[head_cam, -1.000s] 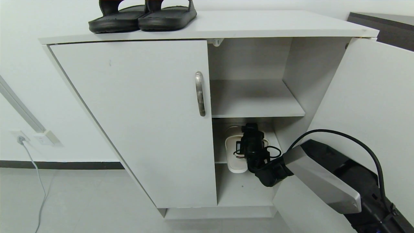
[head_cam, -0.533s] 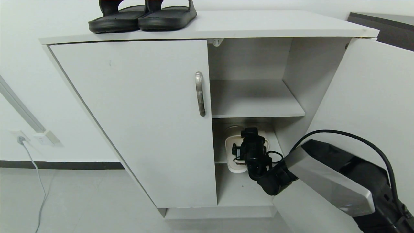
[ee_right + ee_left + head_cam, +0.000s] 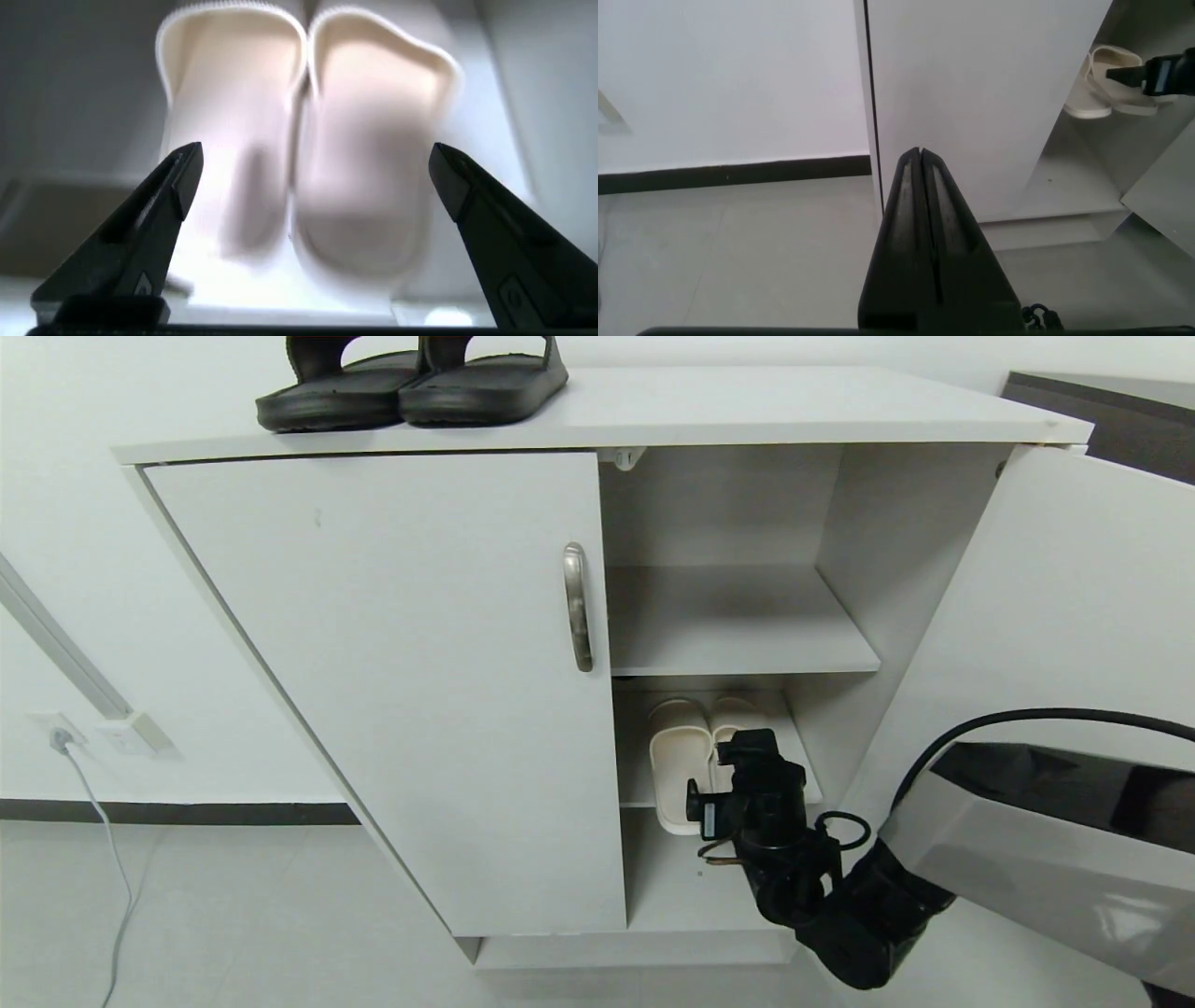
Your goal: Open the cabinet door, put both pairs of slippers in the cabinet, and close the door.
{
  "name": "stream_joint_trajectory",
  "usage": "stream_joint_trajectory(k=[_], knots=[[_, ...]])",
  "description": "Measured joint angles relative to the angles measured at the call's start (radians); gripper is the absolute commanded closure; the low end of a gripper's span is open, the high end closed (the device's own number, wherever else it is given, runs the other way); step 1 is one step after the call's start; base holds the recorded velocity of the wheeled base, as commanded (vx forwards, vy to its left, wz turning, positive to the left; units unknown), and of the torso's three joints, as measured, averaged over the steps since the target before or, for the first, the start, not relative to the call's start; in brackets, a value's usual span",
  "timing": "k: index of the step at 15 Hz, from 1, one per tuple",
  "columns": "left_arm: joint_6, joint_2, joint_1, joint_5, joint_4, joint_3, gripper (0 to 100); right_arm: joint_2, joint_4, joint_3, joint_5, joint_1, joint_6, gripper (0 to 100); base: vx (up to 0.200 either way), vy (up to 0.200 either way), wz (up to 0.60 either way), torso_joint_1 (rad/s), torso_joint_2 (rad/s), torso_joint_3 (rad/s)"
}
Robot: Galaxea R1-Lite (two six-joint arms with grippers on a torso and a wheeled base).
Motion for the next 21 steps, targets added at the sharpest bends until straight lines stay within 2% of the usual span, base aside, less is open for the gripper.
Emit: stream_joint_trajectory(k=[2,4,7,13,21], knots=[[0.002,0.0,-0.001,0.0,0.0,0.0,100,-0.049,-0.071,0.105,-0.017,0.034,0.0,0,0.0,0.0,0.0,0.0,0.0,0.0],[0.002,0.0,-0.001,0.0,0.0,0.0,100,-0.073,-0.076,0.137,-0.018,0.048,0.0,0,0.0,0.0,0.0,0.0,0.0,0.0],[0.002,0.0,-0.001,0.0,0.0,0.0,100,-0.082,-0.079,0.148,-0.019,0.064,-0.001,0,0.0,0.0,0.0,0.0,0.0,0.0],[0.0,0.001,-0.001,0.0,0.0,0.0,100,-0.086,-0.081,0.163,-0.02,0.079,-0.001,0,-0.2,0.0,0.0,0.002,0.0,0.0],[-0.003,0.0,0.0,0.001,0.0,-0.001,100,-0.087,-0.104,0.185,-0.022,0.085,-0.003,0,0.0,0.0,0.0,0.0,0.0,0.0]])
